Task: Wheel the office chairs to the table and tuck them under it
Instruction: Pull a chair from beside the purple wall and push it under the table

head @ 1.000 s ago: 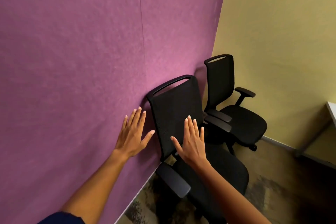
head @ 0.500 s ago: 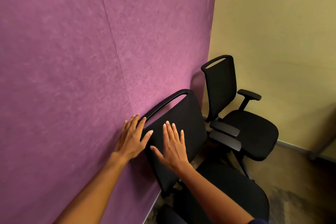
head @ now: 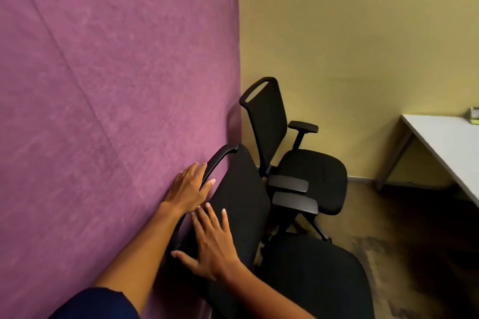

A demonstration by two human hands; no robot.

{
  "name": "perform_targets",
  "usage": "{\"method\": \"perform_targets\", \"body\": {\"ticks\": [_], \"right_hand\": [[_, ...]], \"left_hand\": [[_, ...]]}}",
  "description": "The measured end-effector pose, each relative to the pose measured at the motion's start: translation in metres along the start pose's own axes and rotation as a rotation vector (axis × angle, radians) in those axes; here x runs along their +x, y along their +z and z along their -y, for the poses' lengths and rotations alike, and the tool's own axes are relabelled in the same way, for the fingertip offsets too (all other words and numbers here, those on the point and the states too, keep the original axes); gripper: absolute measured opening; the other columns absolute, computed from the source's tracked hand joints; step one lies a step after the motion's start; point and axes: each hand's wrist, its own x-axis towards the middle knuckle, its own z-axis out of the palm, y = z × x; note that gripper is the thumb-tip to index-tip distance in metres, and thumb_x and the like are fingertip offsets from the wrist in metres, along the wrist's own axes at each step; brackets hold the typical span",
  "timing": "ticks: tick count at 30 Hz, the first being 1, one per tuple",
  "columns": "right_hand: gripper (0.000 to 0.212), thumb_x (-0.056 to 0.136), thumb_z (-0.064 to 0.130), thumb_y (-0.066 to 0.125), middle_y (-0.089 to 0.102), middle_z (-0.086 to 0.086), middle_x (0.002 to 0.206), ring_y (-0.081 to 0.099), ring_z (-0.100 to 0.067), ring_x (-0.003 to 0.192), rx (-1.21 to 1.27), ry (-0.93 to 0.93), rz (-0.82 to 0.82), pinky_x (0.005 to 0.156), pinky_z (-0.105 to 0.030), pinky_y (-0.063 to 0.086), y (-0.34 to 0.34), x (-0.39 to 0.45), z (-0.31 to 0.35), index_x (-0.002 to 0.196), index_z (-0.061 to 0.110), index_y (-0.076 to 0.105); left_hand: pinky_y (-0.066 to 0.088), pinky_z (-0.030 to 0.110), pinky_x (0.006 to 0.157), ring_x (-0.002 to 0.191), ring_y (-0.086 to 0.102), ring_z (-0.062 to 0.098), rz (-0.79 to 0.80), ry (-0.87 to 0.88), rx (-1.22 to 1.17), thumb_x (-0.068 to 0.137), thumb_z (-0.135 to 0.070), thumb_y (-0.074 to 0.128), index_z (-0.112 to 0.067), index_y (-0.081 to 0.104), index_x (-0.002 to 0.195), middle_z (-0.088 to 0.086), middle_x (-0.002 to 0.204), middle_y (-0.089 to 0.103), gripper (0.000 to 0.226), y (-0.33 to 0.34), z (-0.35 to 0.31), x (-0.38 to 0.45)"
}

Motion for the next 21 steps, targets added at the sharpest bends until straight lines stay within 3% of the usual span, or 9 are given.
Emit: {"method": "perform_targets", "body": {"ticks": [3,6,11,16,21], "right_hand": [[0.103,0.083,0.084,0.034,0.025,-0.010,0.164,-0.001,-0.028,0.155,0.009,0.065,-0.059,0.115,-0.064,-0.019,0.003,0.020,0.010,0.153,0.009,0.033],[0.092,0.082,0.084,0.038,0.042,-0.013,0.150,0.009,-0.033,0.154,0.002,0.093,-0.097,0.114,-0.069,-0.011,0.006,0.023,0.012,0.131,0.008,0.053],[0.073,0.082,0.082,0.047,0.052,-0.008,0.121,0.021,-0.033,0.151,-0.082,0.087,-0.104,0.117,-0.070,0.005,0.012,0.015,0.009,0.106,0.014,0.053],[0.072,0.079,0.086,0.045,0.055,-0.004,0.113,0.032,-0.031,0.145,-0.174,0.103,-0.087,0.117,-0.067,0.020,0.015,0.006,0.008,0.101,0.018,0.054],[0.071,0.078,0.087,0.045,0.054,-0.003,0.109,0.035,-0.030,0.143,-0.213,0.095,-0.140,0.115,-0.066,0.024,0.007,-0.015,-0.002,0.098,0.020,0.052]], "left_hand": [[0.022,0.044,0.121,0.151,0.024,0.033,0.093,0.032,-0.030,0.103,-0.046,0.043,-0.015,0.022,0.158,0.019,0.164,0.022,0.067,0.006,0.004,0.046],[0.031,0.047,0.117,0.146,0.031,0.037,0.174,0.029,-0.072,0.103,-0.047,0.044,-0.015,0.021,0.158,0.022,0.161,0.025,0.068,0.016,-0.002,0.070],[0.043,0.051,0.100,0.124,0.049,0.049,0.150,0.013,-0.068,0.101,-0.046,0.049,-0.018,0.028,0.155,0.027,0.140,0.043,0.065,0.032,0.003,0.079],[0.045,0.049,0.096,0.115,0.054,0.050,0.170,0.016,-0.035,0.097,-0.056,0.049,-0.020,0.024,0.157,0.027,0.131,0.047,0.074,0.036,-0.002,0.084],[0.046,0.048,0.097,0.116,0.055,0.047,0.148,0.031,0.010,0.092,-0.066,0.051,-0.020,0.025,0.157,0.027,0.130,0.051,0.084,0.035,-0.025,0.077]]}}
